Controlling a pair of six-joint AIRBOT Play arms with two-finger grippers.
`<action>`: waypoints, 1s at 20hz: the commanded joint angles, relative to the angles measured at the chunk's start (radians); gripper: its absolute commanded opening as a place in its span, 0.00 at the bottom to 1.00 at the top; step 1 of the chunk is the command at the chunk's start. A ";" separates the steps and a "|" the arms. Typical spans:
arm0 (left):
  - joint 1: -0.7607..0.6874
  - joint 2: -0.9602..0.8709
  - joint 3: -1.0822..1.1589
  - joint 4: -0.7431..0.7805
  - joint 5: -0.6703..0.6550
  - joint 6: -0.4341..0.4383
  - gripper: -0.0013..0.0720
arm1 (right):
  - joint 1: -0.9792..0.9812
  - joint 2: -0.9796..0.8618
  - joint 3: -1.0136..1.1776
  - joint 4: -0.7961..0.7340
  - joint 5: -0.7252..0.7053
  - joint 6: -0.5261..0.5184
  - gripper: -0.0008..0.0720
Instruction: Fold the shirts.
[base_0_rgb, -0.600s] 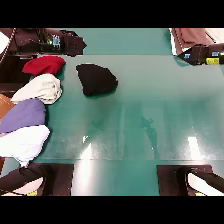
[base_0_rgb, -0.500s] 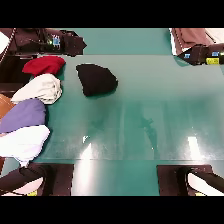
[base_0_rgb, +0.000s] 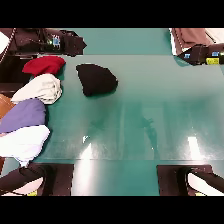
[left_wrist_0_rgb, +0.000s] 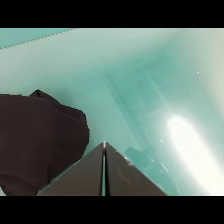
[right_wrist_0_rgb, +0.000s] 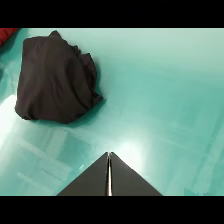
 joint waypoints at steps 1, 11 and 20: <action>0.001 0.000 0.000 -0.009 0.035 0.001 0.05 | 0.000 0.000 0.001 0.000 0.000 0.000 0.03; 0.001 -0.374 -0.043 0.174 0.049 -0.064 0.81 | 0.001 0.000 0.001 0.008 0.003 0.001 0.03; 0.001 -0.587 -0.005 0.173 0.114 -0.060 0.21 | 0.001 0.000 0.001 0.008 0.000 0.001 0.03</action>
